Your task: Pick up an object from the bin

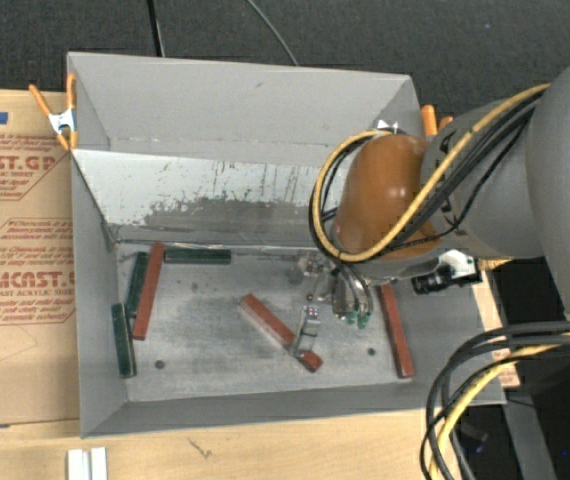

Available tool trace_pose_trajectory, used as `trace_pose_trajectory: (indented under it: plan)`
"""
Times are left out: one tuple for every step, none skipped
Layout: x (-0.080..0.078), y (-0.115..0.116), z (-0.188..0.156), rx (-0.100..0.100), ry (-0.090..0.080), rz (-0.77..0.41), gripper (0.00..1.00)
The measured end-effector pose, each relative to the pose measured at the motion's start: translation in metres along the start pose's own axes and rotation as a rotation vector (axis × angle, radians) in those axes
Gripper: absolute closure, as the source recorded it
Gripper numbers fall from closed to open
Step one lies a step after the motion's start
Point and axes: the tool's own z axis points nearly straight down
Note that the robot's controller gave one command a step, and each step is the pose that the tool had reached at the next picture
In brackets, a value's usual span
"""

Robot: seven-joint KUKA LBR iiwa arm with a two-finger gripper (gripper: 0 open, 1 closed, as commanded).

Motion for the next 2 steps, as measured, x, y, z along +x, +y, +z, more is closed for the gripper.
trace_pose_trajectory:
  plan:
    - [0.013, 0.010, -0.028, 0.000, -0.003, 0.160, 0.00]
    - [0.034, 0.009, 0.057, 0.001, -0.002, 0.162, 0.00]
